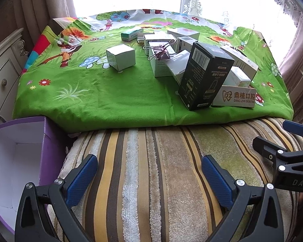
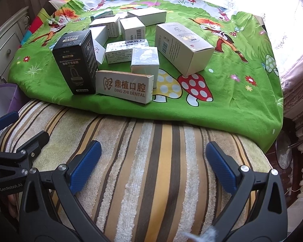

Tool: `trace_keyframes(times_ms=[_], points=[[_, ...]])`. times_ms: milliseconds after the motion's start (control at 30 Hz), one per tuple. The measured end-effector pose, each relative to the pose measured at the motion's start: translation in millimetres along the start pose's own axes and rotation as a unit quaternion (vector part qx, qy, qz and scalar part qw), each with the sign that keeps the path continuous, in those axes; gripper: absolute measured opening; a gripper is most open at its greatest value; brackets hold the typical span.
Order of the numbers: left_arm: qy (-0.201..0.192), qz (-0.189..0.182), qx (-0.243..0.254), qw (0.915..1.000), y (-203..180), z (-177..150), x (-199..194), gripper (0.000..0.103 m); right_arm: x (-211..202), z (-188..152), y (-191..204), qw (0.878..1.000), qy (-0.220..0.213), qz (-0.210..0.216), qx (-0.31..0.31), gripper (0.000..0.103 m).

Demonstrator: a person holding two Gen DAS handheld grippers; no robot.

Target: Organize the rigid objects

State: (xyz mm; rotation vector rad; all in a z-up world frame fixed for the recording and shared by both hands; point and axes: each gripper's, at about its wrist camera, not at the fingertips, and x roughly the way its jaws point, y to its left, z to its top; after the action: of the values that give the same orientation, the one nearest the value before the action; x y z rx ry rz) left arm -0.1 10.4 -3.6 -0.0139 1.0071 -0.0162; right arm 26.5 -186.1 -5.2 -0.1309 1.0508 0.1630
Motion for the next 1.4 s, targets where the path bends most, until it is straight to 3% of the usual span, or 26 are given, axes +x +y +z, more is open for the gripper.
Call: trace_keyframes(times_ms=[233,333,533,667,1067,1133,1200,1300,1400], points=[[-0.006,0.005,0.003,1.0,-2,1,-3,0.103,1,1,-4,1.0,-0.01,0.015,0.01,0.103],[-0.018,0.006,0.014,0.9997,-5,5,-11,0.098,-3,2,-9,0.999,-0.019,0.028,0.022,0.103],[-0.042,-0.02,0.029,0.9985,-21,24,-24,0.098,-10,5,-24,0.995,-0.04,0.057,0.066,0.103],[-0.052,-0.041,0.0,0.9978,-25,45,-25,0.097,-12,6,-28,0.994,-0.043,0.06,0.078,0.103],[-0.023,-0.076,-0.031,0.9963,-47,90,1,0.097,-10,11,-45,0.99,-0.042,0.075,0.113,0.103],[-0.012,-0.072,-0.039,0.9966,-47,94,10,0.092,-10,12,-43,0.99,-0.041,0.075,0.108,0.103],[-0.001,-0.082,-0.052,0.9952,-43,96,17,0.074,-10,14,-42,0.991,-0.042,0.076,0.106,0.103],[0.012,-0.095,-0.072,0.9928,-33,95,23,0.06,-9,17,-42,0.99,-0.042,0.08,0.108,0.103],[0.023,-0.11,-0.093,0.9893,-21,91,24,0.053,-6,22,-39,0.99,-0.039,0.082,0.107,0.103]])
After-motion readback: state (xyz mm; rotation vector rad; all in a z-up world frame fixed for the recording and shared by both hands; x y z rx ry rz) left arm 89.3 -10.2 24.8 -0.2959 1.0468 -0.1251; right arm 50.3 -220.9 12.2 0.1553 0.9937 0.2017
